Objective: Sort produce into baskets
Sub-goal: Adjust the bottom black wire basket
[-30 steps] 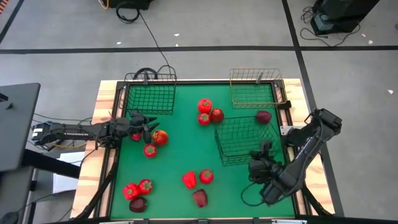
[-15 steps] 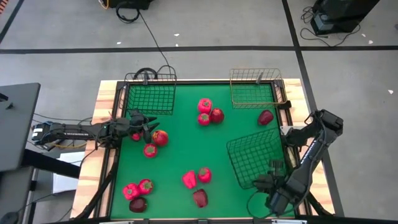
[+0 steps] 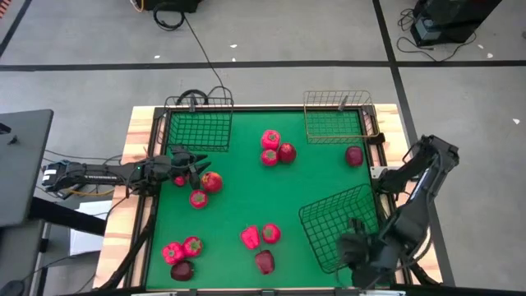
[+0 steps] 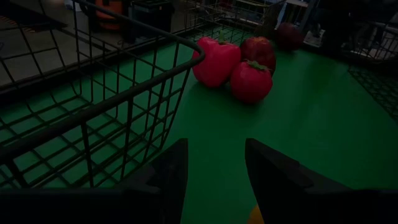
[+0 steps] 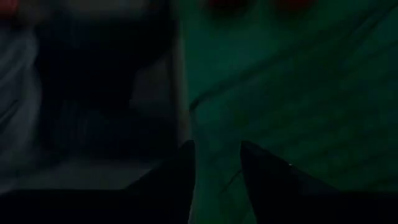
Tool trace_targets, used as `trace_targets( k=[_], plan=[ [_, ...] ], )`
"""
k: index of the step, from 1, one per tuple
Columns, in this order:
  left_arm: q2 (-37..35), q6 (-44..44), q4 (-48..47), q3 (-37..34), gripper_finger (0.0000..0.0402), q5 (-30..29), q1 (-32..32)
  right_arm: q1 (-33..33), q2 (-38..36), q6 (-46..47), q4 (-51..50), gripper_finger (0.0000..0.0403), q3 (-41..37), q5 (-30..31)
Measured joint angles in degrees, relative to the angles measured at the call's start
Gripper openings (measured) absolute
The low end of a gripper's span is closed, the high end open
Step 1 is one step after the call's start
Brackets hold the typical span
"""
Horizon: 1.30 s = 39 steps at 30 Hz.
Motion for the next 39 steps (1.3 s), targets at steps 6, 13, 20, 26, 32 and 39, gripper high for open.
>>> trace_targets(
  k=[6,13,20,26,32,39],
  plan=[
    [0.0,-0.33,0.0,-0.01,0.0166,0.0,0.0,-7.48,-0.83,2.85,-5.99,0.011,-1.57,19.48],
    [0.0,-0.13,-0.02,0.01,0.0166,0.0,0.0,-20.28,3.6,-9.0,6.63,0.0053,-4.45,9.44],
    [0.0,0.02,-1.34,-0.01,0.0166,0.02,0.0,-25.08,7.89,-12.31,10.24,0.0009,-4.48,-4.72],
    [0.57,0.21,-1.51,0.01,0.0166,0.01,0.0,-22.57,10.17,-9.51,10.19,0.0016,-4.38,-12.92],
    [0.72,0.2,-1.52,0.0,0.0166,0.01,0.0,-17.1,9.21,-5.1,10.25,0.001,-4.15,-16.28],
    [0.72,-0.25,-1.49,-0.01,0.0166,0.02,-0.01,-9.31,9.39,4.59,4.06,0.001,-4.59,-26.1]
  ],
)
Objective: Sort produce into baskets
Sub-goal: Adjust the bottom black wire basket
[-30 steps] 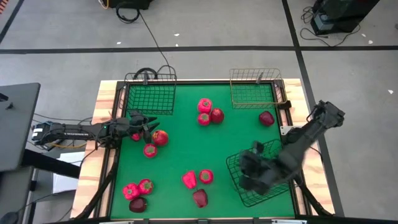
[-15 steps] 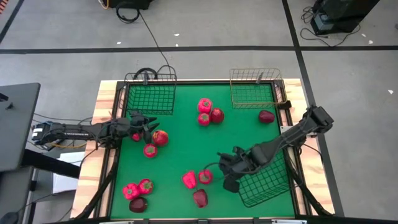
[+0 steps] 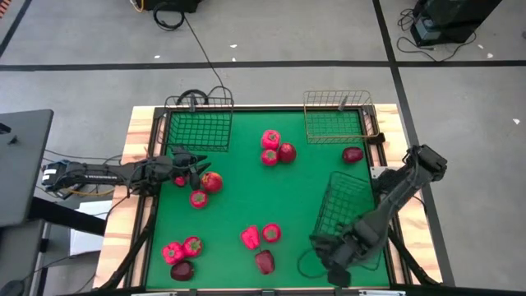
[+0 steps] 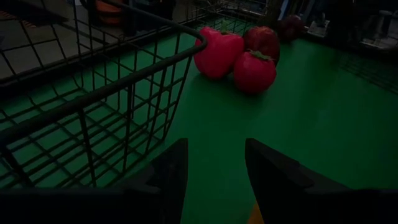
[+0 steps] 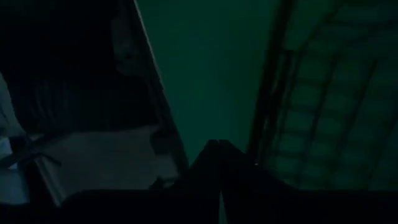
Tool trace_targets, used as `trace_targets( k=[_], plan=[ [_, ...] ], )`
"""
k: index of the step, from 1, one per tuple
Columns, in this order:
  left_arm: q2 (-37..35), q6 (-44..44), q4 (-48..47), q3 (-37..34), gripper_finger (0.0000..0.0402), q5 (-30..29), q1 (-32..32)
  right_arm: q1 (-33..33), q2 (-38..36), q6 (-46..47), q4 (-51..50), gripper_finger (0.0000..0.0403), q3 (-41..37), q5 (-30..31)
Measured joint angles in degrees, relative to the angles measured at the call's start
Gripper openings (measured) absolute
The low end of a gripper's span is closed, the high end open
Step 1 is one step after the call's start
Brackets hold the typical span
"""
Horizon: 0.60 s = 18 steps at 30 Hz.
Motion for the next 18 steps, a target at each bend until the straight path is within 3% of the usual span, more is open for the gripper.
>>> trace_targets(
  k=[4,9,15,18],
  plan=[
    [0.0,-1.54,0.0,0.0,0.0166,0.04,0.0,4.46,-0.16,6.9,-2.64,0.0011,0.27,-3.6],
    [0.0,-3.03,-0.03,0.0,0.0166,0.69,-0.01,9.02,-0.36,10.86,1.81,0.0011,0.39,-6.32],
    [0.0,-3.16,1.04,0.01,0.0166,0.72,-0.01,11.18,-0.94,5.71,1.52,0.0011,5.85,-1.34],
    [0.0,-3.11,1.7,0.01,0.0166,0.65,-0.01,10.88,-2.1,1.31,-2.98,0.0011,8.5,6.35]
  ],
)
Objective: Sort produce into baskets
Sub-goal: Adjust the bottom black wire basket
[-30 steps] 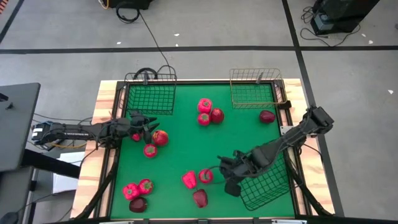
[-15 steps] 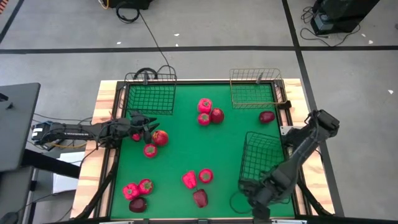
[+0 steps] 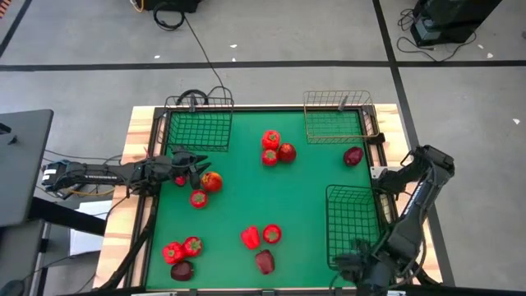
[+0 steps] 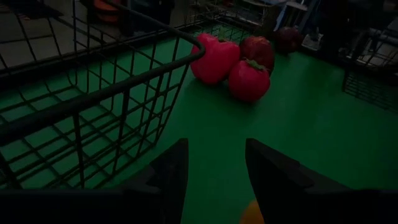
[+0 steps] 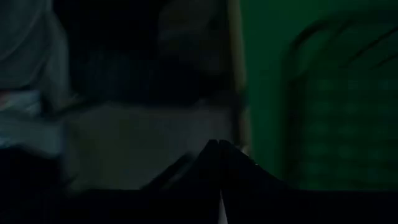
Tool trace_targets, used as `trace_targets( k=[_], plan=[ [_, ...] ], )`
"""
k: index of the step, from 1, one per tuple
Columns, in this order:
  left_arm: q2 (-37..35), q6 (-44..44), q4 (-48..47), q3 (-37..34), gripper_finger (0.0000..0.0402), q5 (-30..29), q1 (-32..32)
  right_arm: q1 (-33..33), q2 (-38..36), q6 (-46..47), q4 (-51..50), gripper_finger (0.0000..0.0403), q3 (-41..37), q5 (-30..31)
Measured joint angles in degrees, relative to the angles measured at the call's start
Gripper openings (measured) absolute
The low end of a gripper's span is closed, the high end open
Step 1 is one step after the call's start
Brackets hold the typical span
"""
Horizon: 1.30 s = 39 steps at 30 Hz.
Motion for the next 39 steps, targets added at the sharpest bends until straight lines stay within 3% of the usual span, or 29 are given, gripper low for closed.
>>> trace_targets(
  k=[5,8,15,23,27,39],
  plan=[
    [0.0,-0.02,-0.12,-0.01,0.0166,-0.11,0.0,-3.86,-0.7,-0.19,-18.04,0.0011,1.68,20.02],
    [0.12,-0.02,-0.26,0.0,0.0166,-0.1,0.0,-8.19,-0.73,-0.06,-23.96,0.001,0.58,24.58],
    [0.35,0.01,-0.25,-0.01,0.0166,-0.15,0.0,-19.61,-0.64,-4.29,-25.61,0.0009,-0.68,36.04],
    [0.35,0.16,-0.86,0.0,0.0166,0.07,0.0,-30.76,-0.64,-9.05,-32.68,0.0008,-0.74,35.12],
    [0.35,0.26,-1.04,-0.01,0.0166,0.09,0.0,-34.25,-0.99,-15.55,-30.78,0.0008,-2.52,30.04],
    [1.54,0.52,-1.9,0.0,0.0166,0.51,0.0,-37.02,-1.03,-20.71,-27.42,0.0008,-12.52,17.69]
  ],
)
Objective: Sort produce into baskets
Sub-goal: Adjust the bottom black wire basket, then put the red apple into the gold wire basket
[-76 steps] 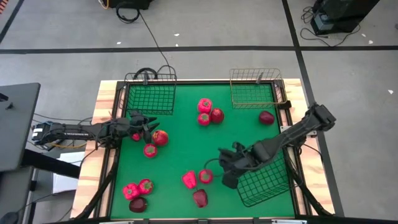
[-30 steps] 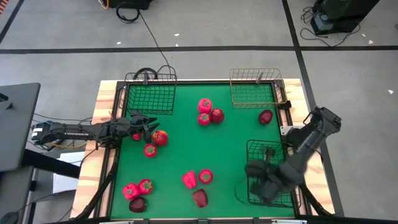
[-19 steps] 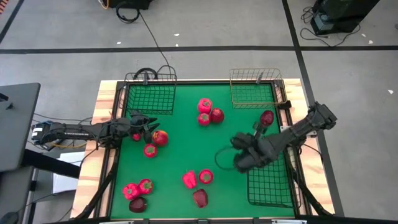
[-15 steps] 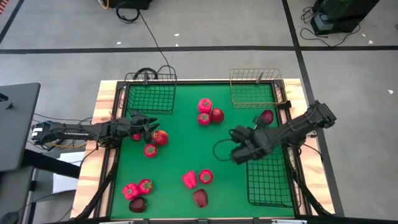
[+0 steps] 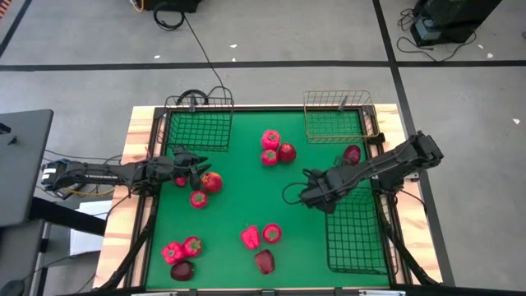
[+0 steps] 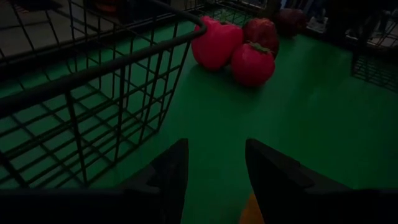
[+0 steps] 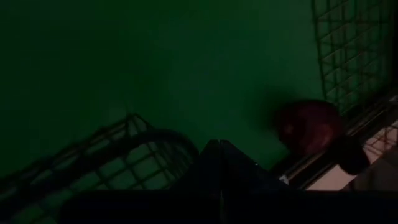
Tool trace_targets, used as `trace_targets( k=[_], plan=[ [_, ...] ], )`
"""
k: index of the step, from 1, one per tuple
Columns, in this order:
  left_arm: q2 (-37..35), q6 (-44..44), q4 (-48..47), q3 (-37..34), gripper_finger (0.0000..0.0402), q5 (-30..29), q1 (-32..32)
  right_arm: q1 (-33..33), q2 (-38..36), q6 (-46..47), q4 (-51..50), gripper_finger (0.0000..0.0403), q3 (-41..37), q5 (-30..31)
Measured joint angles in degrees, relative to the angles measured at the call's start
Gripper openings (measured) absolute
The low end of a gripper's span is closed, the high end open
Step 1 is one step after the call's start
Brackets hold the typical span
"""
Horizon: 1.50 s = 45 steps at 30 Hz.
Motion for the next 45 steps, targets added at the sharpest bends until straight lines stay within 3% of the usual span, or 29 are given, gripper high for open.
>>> trace_targets(
  k=[7,11,16,19,22,30,38,45],
  plan=[
    [0.29,-0.07,0.04,0.02,0.0166,0.0,0.0,4.17,-0.95,0.65,0.29,0.0008,-0.31,-8.74],
    [0.29,-0.08,0.11,0.01,0.0166,0.0,0.0,5.82,-3.29,6.86,-1.08,0.002,-0.31,-1.63],
    [0.29,-0.28,2.31,0.0,0.0166,-0.02,0.0,3.74,-7.59,13.88,-1.33,0.007,-0.31,8.33],
    [0.29,-0.5,6.31,0.01,0.0166,-0.02,0.0,-0.27,-10.15,15.75,-1.84,0.0105,-0.31,14.26],
    [0.29,-0.52,10.14,0.02,0.0166,0.44,0.02,-5.91,-11.66,16.0,-3.35,0.0138,-0.31,15.41],
    [0.29,-0.26,8.18,0.02,0.0166,1.92,0.0,-21.1,-11.93,13.47,-3.68,0.0221,-2.94,8.71],
    [0.29,-0.15,2.8,0.02,0.0166,1.92,0.0,-33.15,-12.8,8.76,2.19,0.0288,-15.37,-0.74],
    [0.29,1.27,2.09,0.02,0.0166,1.91,0.0,-40.16,-13.19,1.96,8.95,0.0329,-22.85,-1.64]
  ],
)
